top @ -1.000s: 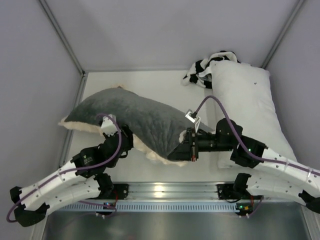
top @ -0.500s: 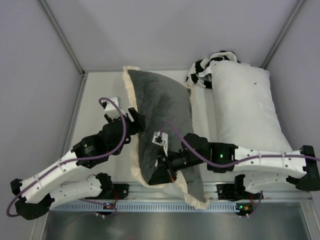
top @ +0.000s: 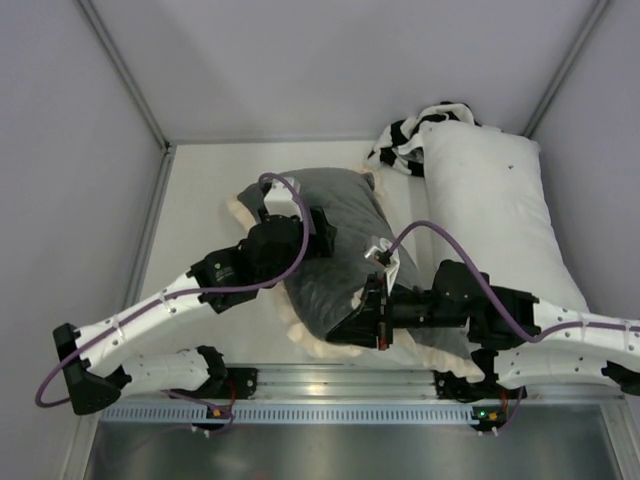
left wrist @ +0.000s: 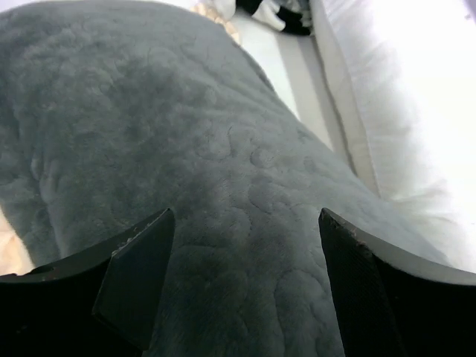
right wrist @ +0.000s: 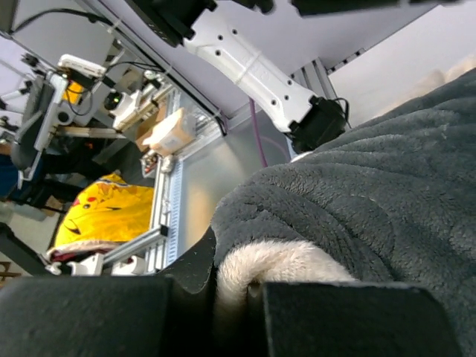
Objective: Remove the pillowcase from the pillow
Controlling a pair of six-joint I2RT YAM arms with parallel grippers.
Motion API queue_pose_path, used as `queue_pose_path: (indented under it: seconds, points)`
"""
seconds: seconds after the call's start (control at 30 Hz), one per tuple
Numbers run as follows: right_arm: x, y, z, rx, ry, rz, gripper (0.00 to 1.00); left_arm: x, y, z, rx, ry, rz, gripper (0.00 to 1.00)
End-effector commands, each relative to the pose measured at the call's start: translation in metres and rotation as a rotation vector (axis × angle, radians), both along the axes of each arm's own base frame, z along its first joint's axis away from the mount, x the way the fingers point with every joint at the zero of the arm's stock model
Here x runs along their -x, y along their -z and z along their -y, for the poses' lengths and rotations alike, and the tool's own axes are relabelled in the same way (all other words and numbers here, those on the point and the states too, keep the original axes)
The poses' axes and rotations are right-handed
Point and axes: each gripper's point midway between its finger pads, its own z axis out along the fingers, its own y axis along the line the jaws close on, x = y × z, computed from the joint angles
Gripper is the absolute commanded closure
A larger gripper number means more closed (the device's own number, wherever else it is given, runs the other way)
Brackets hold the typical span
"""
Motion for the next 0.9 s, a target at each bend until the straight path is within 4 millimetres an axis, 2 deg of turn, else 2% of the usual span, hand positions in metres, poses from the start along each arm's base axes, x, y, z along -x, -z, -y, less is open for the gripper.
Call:
queue_pose_path:
  seconds: [0.0,0.03,0.07,0.1,0.17,0.2,0.27,0.3,0.37,0.4,0.47,0.57,0.6,0.7,0.87]
  points:
    - [-0.011,-0.034,0.009,-0.069,0.058,0.072,1.00,0.012,-0.058,-0.017,0.144,0.013,0.108,0.18]
    - [-0.015,-0.045,0.014,-0.085,0.081,0.104,1.00,0.015,-0.059,-0.022,0.135,0.015,0.112,0.17]
    - [-0.018,-0.048,0.017,-0.079,0.094,0.117,1.00,0.018,-0.063,-0.028,0.138,0.011,0.114,0.17]
    - [-0.019,-0.063,0.021,-0.107,0.105,0.134,1.00,0.022,-0.069,-0.036,0.152,0.005,0.122,0.17]
    - [-0.020,-0.080,0.028,-0.142,0.114,0.180,1.00,0.029,-0.068,-0.045,0.151,0.005,0.108,0.16]
    - [-0.019,-0.098,0.033,-0.181,0.115,0.196,1.00,0.036,-0.071,-0.048,0.171,0.029,0.110,0.16]
    - [-0.019,-0.113,0.034,-0.202,0.112,0.234,1.00,0.045,-0.069,-0.048,0.181,0.073,0.100,0.14]
    - [-0.018,-0.129,0.039,-0.230,0.116,0.250,1.00,0.053,-0.074,-0.051,0.206,0.103,0.110,0.12]
    - [-0.019,-0.139,0.039,-0.241,0.115,0.281,1.00,0.067,-0.072,-0.045,0.221,0.191,0.097,0.07]
    - [-0.019,-0.150,0.042,-0.261,0.118,0.294,1.00,0.075,-0.076,-0.046,0.240,0.226,0.104,0.06]
    - [-0.023,-0.154,0.044,-0.255,0.145,0.305,1.00,0.091,-0.073,-0.041,0.268,0.316,0.081,0.02]
    - [-0.023,-0.160,0.049,-0.271,0.149,0.315,1.00,0.107,-0.072,-0.047,0.344,0.338,0.041,0.01]
    - [-0.022,-0.161,0.050,-0.273,0.148,0.315,1.00,0.109,-0.061,-0.046,0.343,0.339,0.011,0.01]
    - [-0.023,-0.157,0.055,-0.268,0.157,0.318,1.00,0.111,-0.046,-0.046,0.419,0.293,-0.072,0.01]
    - [-0.029,-0.151,0.072,-0.274,0.209,0.319,1.00,0.113,-0.017,-0.060,0.575,0.095,-0.293,0.01]
